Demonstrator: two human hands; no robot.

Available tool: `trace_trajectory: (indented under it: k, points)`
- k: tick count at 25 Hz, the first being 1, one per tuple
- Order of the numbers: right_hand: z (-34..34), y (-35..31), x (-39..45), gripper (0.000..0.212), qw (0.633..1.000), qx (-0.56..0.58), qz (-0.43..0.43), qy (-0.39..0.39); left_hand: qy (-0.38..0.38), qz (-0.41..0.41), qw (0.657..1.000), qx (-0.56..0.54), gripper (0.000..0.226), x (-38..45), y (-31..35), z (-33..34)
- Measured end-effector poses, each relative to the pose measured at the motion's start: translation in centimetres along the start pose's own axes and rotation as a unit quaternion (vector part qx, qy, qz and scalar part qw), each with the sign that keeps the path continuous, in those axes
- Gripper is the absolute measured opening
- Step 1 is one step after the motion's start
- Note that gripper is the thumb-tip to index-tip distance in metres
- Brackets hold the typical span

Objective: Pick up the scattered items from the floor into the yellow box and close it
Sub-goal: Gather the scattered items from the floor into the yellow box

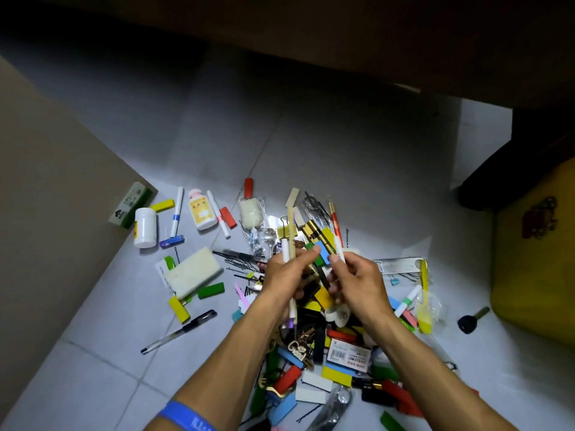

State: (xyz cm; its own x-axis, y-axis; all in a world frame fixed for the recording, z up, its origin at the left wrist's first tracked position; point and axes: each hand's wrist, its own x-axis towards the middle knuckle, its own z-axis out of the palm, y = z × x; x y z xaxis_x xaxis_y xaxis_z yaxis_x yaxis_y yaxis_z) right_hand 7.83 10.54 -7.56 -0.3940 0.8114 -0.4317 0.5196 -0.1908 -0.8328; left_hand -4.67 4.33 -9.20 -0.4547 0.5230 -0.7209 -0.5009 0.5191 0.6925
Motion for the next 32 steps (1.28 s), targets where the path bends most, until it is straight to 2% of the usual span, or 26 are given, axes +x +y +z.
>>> trace_trajectory:
  k: [2,4,5,6,7,9,12,13,15,16,17,20,23,25,26,27,29,30,31,32]
  points:
    - [0.8,-2.0,-0.5,0.021,0.996,0.008,-0.012,-0.09,-0.073,-0.019,0.997,-0.019,0.03,-0.6,-0.2,0.5]
    - [1.5,-3.0,-0.6,0.04,0.977,-0.026,0.001,-0.213,-0.028,-0.028,0.997,-0.065,0.029,-0.4,-0.2,0.2]
    - [1.5,-3.4,-0.3,0.049,0.97,-0.045,0.006,-0.239,0.011,-0.027,0.997,-0.069,0.026,-0.1,-0.2,-0.4]
    - [1.3,-3.7,0.1,0.05,0.972,-0.05,0.01,-0.229,0.032,-0.021,0.997,-0.06,0.025,0.0,-0.1,-0.8]
    - [1.1,-4.1,0.9,0.042,0.979,-0.061,0.0,-0.193,0.038,-0.01,0.998,-0.059,0.025,0.2,0.2,-1.2]
    - [1.4,-4.6,3.3,0.021,0.979,-0.156,-0.044,-0.122,0.05,-0.002,0.995,-0.082,0.027,0.6,0.7,-1.6]
    - [3.2,-4.8,6.1,0.019,0.959,-0.251,-0.081,-0.102,0.096,-0.003,0.99,-0.104,0.028,1.4,1.4,-1.9]
    - [3.7,-4.2,6.8,0.018,0.938,-0.321,-0.115,-0.057,0.097,-0.006,0.99,-0.104,0.026,1.6,1.5,-2.2]
    - [4.0,-2.0,7.6,0.035,0.845,-0.513,-0.15,0.011,0.086,-0.021,0.991,-0.104,0.015,1.8,1.5,-2.7]
    - [4.0,-1.1,7.6,0.039,0.818,-0.554,-0.153,0.017,0.076,-0.031,0.99,-0.117,0.008,1.6,1.4,-3.0]
    - [4.0,-0.4,7.7,0.039,0.817,-0.558,-0.146,0.017,0.067,-0.04,0.989,-0.127,0.011,1.4,1.3,-3.1]
    - [4.1,0.0,7.5,0.024,0.895,-0.441,-0.068,-0.014,0.082,-0.035,0.991,-0.099,0.015,1.2,0.5,-2.8]
    - [3.6,0.0,5.9,0.013,0.943,-0.328,-0.046,-0.036,0.11,-0.002,0.993,-0.052,0.009,1.0,-0.2,-1.6]
    - [3.5,-0.6,3.9,0.012,0.981,-0.177,-0.073,-0.017,0.088,-0.007,0.994,-0.065,0.037,0.9,0.1,-1.1]
    - [3.4,-1.1,3.0,0.015,0.988,-0.12,-0.084,-0.041,0.066,-0.02,0.994,-0.081,0.047,0.8,0.3,-1.0]
    - [3.1,-1.7,2.6,0.02,0.99,-0.06,-0.085,-0.1,0.053,-0.028,0.994,-0.093,0.05,0.8,0.4,-1.2]
    - [2.1,-2.3,2.9,0.019,0.973,0.039,-0.034,-0.226,0.058,-0.027,0.995,-0.081,0.04,0.6,0.2,-2.2]
    - [1.7,-2.4,3.9,0.015,0.976,0.037,-0.015,-0.214,0.07,-0.02,0.996,-0.059,0.034,0.4,0.0,-2.9]
    - [1.1,-2.3,5.2,0.014,0.989,-0.011,-0.01,-0.147,0.078,-0.009,0.996,-0.04,0.029,0.1,-0.1,-3.8]
    - [0.6,-2.1,6.5,0.019,0.991,-0.121,-0.017,-0.057,0.081,-0.003,0.996,-0.031,0.025,-0.1,-0.1,-4.6]
